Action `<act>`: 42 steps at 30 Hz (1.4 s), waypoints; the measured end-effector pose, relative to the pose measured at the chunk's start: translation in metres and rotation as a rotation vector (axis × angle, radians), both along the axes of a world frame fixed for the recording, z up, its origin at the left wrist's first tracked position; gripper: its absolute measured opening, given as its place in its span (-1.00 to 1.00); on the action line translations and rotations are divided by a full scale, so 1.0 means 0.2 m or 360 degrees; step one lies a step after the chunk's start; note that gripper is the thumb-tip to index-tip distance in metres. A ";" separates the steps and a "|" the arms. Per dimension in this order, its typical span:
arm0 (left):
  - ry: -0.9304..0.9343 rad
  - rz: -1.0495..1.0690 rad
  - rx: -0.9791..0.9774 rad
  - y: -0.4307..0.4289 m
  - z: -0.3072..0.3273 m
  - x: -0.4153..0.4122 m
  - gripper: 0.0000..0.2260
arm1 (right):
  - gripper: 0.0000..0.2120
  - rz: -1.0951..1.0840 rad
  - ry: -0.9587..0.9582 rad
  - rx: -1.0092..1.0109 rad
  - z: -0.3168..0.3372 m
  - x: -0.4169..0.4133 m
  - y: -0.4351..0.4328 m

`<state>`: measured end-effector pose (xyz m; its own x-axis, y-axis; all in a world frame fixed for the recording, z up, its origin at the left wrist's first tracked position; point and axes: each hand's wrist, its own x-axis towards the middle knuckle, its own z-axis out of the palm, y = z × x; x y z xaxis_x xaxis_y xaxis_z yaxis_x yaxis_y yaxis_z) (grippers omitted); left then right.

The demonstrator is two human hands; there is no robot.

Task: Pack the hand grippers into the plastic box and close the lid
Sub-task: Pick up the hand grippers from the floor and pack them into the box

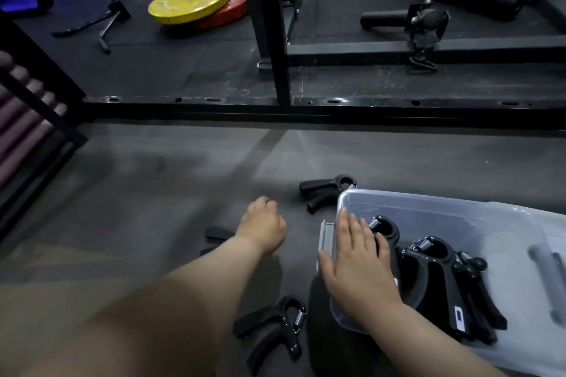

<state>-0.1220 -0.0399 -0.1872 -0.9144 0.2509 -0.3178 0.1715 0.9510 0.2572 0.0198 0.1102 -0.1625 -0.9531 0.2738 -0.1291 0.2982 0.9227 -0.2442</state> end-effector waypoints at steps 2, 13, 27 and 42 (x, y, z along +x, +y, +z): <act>-0.0018 -0.0082 0.0001 0.06 0.00 -0.09 -0.63 | -0.25 0.0001 -0.0001 0.0027 0.01 0.00 0.00; -0.0144 -0.0347 0.0061 0.38 -0.28 -0.35 -0.34 | -0.23 -0.0071 0.0149 0.0073 -0.02 -0.02 -0.01; 0.0268 -0.0554 -0.0537 0.47 -0.36 -0.36 -0.35 | -0.23 -0.0079 0.0236 0.0118 -0.08 -0.03 -0.02; -0.0679 0.0732 0.0655 0.03 -0.04 -0.11 -0.82 | -0.19 0.0050 0.0048 -0.0028 -0.03 0.00 0.01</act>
<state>-0.1436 -0.0338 -0.1950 -0.7740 0.0483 -0.6313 -0.4144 0.7152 0.5628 0.0188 0.1127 -0.1681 -0.9646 0.2419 -0.1047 0.2616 0.9269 -0.2690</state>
